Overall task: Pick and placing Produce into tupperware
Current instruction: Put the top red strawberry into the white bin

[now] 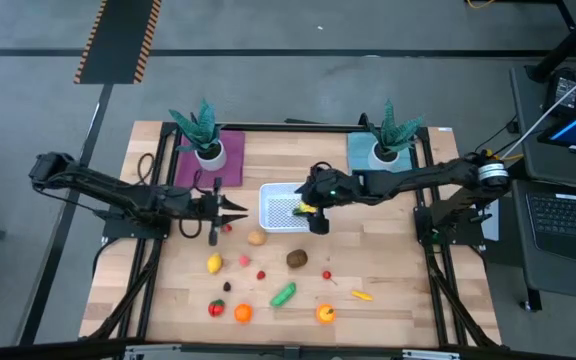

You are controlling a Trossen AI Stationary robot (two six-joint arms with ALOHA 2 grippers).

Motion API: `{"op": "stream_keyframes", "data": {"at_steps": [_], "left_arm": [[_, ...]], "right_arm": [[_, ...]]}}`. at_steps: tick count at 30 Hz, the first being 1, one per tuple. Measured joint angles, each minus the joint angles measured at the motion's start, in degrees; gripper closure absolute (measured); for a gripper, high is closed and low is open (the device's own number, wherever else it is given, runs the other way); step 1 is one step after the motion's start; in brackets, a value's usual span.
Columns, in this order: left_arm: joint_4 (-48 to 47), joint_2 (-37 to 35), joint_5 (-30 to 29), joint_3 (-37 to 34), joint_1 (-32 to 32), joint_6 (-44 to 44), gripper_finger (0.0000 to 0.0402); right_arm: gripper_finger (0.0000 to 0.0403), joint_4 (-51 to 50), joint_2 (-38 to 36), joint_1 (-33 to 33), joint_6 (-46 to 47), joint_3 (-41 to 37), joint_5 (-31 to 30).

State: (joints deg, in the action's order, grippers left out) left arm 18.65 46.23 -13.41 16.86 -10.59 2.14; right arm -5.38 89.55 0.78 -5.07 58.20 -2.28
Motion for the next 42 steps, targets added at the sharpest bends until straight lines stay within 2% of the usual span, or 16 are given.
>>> {"op": "stream_keyframes", "data": {"at_steps": [4, 8, 15, 21, 26, 34, 38, 42], "left_arm": [[-5.33, -5.92, 0.0, 0.0, -2.46, -0.3, 0.0353], [-6.37, -9.64, 0.0, 0.0, -4.2, -0.31, 0.0365], [-6.37, -10.75, 0.0, 0.0, -4.95, -0.07, 0.0384], [-6.51, -10.67, 0.0, -0.02, -4.94, -0.53, 0.0397], [-6.55, -10.67, 0.0, -0.04, -4.94, -0.53, 0.0399], [-6.58, -10.67, -1.02, -0.04, -4.95, -0.56, 0.0374], [-6.68, -10.67, -5.89, -0.04, -4.92, -1.6, 0.0344], [-7.58, -10.67, -6.01, -0.04, -4.92, -2.02, 0.0296]], "right_arm": [[0.0091, 9.17, -6.02, -1.72, -1.36, -7.61, 0.0], [0.0091, 20.54, -12.42, -3.14, -1.79, -17.05, 0.02], [0.0091, 38.18, -23.26, -4.17, -0.08, -32.7, 0.06], [0.0091, 50.66, -28.38, -4.16, 1.93, -43.7, 1.35], [0.0091, 51.27, -29.1, -4.12, 3.59, -47.4, 1.48], [0.0091, 49.76, -28.95, -4.12, 4.9, -47.59, 1.47], [0.0091, 49.76, -28.95, -4.12, 4.9, -47.59, 1.48], [0.0091, 49.8, -28.95, -4.13, 5.01, -47.59, 1.46]]}}
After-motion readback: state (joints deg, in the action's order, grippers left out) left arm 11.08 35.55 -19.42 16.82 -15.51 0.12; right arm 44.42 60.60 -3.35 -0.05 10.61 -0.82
